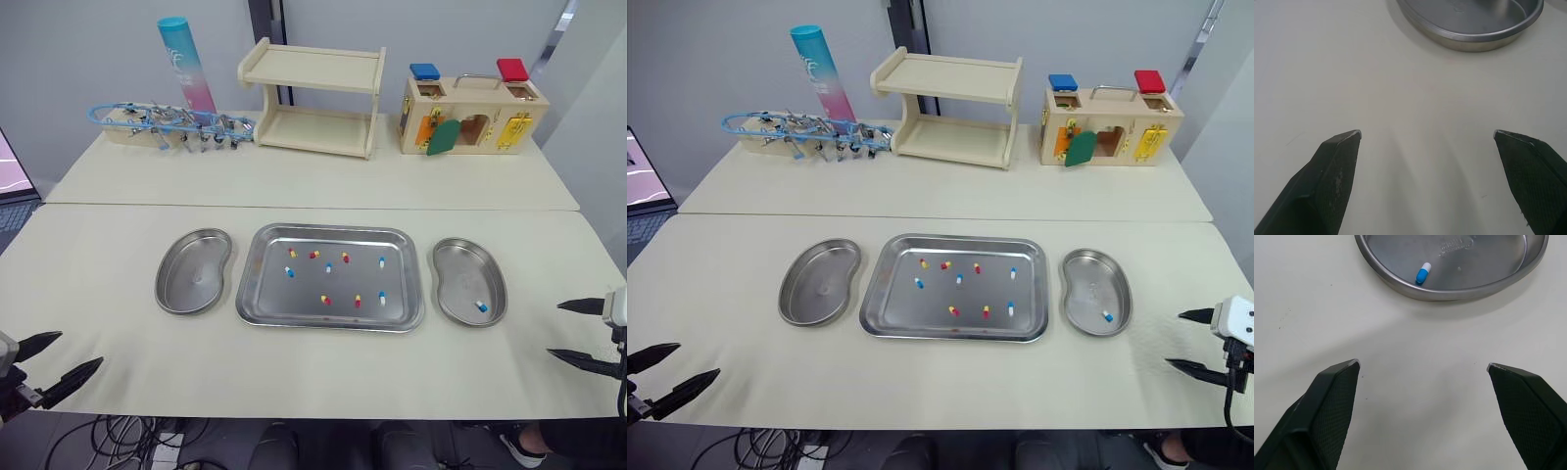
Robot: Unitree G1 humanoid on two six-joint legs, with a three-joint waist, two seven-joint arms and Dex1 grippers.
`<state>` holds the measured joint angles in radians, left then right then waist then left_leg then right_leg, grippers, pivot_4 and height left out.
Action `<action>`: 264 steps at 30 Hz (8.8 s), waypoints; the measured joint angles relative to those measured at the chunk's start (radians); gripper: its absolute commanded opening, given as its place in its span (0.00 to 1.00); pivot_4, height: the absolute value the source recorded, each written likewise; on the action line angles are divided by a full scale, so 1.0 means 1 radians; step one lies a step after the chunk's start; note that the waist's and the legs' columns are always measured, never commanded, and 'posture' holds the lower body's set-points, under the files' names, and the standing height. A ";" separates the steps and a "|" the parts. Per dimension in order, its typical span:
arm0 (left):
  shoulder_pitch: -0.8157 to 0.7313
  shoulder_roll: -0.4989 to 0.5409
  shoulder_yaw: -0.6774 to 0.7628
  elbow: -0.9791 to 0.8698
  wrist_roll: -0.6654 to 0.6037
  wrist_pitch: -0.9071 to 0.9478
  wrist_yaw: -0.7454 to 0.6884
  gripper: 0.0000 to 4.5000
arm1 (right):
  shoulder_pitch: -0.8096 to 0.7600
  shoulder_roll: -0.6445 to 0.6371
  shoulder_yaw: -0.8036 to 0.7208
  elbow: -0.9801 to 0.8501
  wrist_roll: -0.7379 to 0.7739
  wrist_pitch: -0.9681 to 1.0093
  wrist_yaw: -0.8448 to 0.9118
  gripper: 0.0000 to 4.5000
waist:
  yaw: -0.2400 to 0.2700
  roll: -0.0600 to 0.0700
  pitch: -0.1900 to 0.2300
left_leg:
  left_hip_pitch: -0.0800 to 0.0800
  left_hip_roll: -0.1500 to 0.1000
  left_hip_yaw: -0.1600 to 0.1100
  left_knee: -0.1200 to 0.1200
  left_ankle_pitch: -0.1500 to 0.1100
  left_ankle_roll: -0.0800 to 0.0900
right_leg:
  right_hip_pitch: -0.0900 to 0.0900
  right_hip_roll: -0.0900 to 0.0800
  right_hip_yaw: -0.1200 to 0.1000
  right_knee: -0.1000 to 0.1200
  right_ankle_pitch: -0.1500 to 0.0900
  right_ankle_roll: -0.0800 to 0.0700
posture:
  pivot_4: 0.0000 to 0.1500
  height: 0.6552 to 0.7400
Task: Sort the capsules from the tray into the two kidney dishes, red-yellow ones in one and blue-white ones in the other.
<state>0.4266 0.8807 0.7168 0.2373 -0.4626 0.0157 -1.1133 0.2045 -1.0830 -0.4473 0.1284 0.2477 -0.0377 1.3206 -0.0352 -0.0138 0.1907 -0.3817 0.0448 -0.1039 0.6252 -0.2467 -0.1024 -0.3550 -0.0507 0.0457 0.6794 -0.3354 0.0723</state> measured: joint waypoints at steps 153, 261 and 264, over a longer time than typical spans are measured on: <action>0.037 -0.053 -0.005 -0.098 -0.023 0.109 0.082 1.00 | -0.143 0.008 0.079 0.093 0.008 -0.109 0.057 1.00 | -0.001 0.000 0.000 | 0.001 0.001 -0.001 0.000 0.000 0.000 | 0.001 0.001 -0.001 0.000 -0.001 -0.002 | 1.00 1.00; -1.186 -0.299 -0.827 0.210 0.319 0.238 -0.067 0.13 | 0.018 0.592 0.652 -0.715 -0.127 0.267 -0.692 1.00 | 0.001 -0.007 -0.005 | 0.000 0.001 -0.005 0.003 0.000 0.000 | 0.001 0.003 -0.003 0.003 -0.001 -0.002 | 1.00 1.00; -1.166 -0.267 -0.827 0.195 0.309 0.239 -0.094 0.35 | 0.018 0.588 0.648 -0.715 -0.127 0.266 -0.691 1.00 | 0.002 -0.007 -0.005 | -0.001 0.001 -0.005 0.003 0.000 0.000 | 0.001 0.003 -0.004 0.003 -0.001 -0.002 | 1.00 1.00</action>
<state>-0.7395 0.6138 -0.1101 0.4320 -0.1534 0.2550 -1.2073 0.2224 -0.4954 0.2012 -0.5868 0.1212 0.2278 0.6293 -0.0328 -0.0211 0.1861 -0.3822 0.0459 -0.1094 0.6279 -0.2468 -0.1025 -0.3539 -0.0477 0.0422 0.6821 -0.3363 0.0707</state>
